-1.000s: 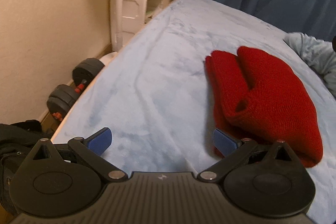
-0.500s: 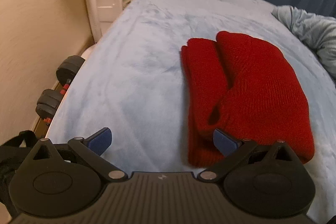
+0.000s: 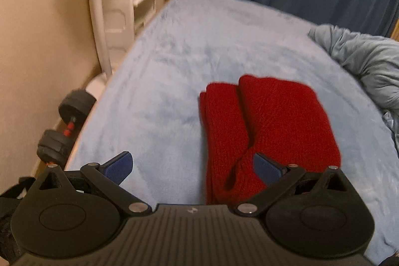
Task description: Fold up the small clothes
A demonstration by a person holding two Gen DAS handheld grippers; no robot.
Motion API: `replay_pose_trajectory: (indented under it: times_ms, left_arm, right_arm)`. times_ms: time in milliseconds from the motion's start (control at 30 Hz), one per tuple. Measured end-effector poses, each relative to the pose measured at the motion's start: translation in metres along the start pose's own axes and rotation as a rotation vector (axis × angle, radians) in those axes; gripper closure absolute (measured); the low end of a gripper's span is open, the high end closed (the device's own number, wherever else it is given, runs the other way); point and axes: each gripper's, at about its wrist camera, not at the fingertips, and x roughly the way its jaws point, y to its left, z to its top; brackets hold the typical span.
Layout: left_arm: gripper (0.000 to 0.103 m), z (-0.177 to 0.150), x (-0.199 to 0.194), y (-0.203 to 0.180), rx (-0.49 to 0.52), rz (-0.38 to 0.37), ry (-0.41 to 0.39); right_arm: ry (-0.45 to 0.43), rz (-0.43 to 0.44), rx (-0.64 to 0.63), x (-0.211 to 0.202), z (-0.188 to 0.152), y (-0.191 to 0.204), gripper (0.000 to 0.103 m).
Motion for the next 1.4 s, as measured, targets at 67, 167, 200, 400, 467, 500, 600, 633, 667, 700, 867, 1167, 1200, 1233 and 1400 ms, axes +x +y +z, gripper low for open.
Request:
replay_pose_trajectory:
  times_ms: [67, 167, 200, 400, 467, 500, 600, 633, 667, 700, 867, 1167, 1200, 1233, 1400]
  left_arm:
    - [0.000, -0.010, -0.019, -0.003, 0.022, 0.008, -0.038]
    - [0.000, -0.029, -0.049, -0.011, 0.052, 0.000, -0.071]
    - [0.000, -0.034, -0.058, -0.013, 0.052, -0.005, -0.072]
    - [0.000, -0.054, -0.087, -0.021, 0.044, -0.028, -0.045]
    - [0.000, -0.058, -0.085, -0.020, 0.011, -0.005, -0.028]
    - [0.000, -0.059, -0.082, -0.019, -0.008, -0.011, -0.008]
    - [0.000, -0.061, -0.069, -0.019, -0.019, -0.012, 0.026]
    - [0.000, -0.061, -0.063, -0.020, -0.009, 0.004, 0.033]
    - [0.000, -0.059, -0.056, -0.019, -0.007, 0.018, 0.040]
    - [0.000, -0.058, -0.049, -0.019, -0.015, 0.022, 0.048]
    - [0.000, -0.029, -0.012, -0.015, -0.128, -0.050, 0.026]
    - [0.070, -0.020, 0.095, -0.025, -0.222, -0.136, 0.268]
    - [0.071, -0.021, 0.085, -0.022, -0.219, -0.156, 0.251]
    - [0.074, -0.023, 0.075, -0.019, -0.227, -0.166, 0.243]
    - [0.076, -0.038, 0.064, -0.018, -0.182, -0.134, 0.252]
  right_arm:
    - [0.012, 0.030, 0.028, -0.011, 0.000, 0.016, 0.012]
    - [-0.005, 0.065, 0.052, -0.052, 0.005, 0.046, 0.011]
    - [-0.002, 0.060, 0.053, -0.062, 0.004, 0.053, 0.011]
    - [0.052, 0.037, 0.033, -0.102, -0.005, 0.066, 0.008]
    - [0.053, 0.021, 0.034, -0.106, -0.014, 0.060, 0.008]
    - [0.072, 0.015, 0.040, -0.104, -0.021, 0.057, 0.008]
    - [0.151, -0.014, 0.050, -0.092, -0.050, 0.042, 0.008]
    - [0.174, -0.030, 0.052, -0.086, -0.062, 0.036, 0.008]
    - [0.213, -0.056, 0.055, -0.076, -0.077, 0.029, 0.008]
    - [0.254, -0.085, 0.063, -0.065, -0.090, 0.022, 0.008]
    - [0.472, -0.149, 0.081, -0.006, -0.155, -0.005, 0.008]
    - [0.632, -0.192, 0.084, 0.075, -0.204, -0.021, 0.010]
    - [0.642, -0.182, 0.084, 0.078, -0.207, -0.022, 0.010]
    - [0.655, -0.169, 0.077, 0.081, -0.209, -0.022, 0.011]
    - [0.667, -0.108, 0.037, 0.082, -0.213, -0.014, 0.011]
